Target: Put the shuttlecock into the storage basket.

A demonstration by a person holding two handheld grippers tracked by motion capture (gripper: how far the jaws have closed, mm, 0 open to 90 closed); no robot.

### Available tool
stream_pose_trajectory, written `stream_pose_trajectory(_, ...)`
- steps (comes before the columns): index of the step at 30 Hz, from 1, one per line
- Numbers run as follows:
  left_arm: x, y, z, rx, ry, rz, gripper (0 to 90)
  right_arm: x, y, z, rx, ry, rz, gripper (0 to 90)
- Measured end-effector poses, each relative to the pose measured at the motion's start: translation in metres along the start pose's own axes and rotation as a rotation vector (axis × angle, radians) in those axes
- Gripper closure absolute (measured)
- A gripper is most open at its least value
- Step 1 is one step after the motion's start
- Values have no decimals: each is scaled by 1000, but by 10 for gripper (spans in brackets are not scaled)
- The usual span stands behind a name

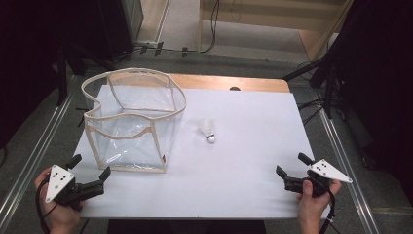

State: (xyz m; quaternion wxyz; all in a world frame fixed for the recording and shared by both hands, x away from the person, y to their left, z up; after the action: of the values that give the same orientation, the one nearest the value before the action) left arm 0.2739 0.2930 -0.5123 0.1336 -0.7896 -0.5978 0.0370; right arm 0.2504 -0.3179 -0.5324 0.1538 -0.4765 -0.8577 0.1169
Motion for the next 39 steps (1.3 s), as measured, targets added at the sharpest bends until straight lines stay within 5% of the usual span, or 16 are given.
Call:
stream_pose_trajectory(14, -1, -2, 2, -1, -12, 23, 0, 12, 4, -8, 48, -78, 9, 0)
stream_pose_trajectory(21, -7, -1, 3, -9, 22, 29, 0, 20, 12, -16, 88, -107, -51, 0)
stream_pose_trajectory(29, -4, -2, 2, -17, 3, 33, 0, 33, 18, -26, 121, -104, -121, 0)
stream_pose_trajectory(39, -5, -2, 2, -19, 6, 34, 0, 44, 28, -40, 165, -128, -136, 0)
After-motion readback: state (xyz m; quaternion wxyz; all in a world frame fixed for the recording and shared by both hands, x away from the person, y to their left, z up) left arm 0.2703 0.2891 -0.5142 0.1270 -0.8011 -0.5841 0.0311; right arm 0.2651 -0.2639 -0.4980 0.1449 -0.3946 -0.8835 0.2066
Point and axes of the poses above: each handheld gripper's, and its own axes: y roughly forward along the jaws, z roughly out of its underside, x roughly to its left, the point moved 6 cm from there along y, roughly forward along the jaws, and after that the axes turned 8 degrees about -z, right-handed, at the moved point
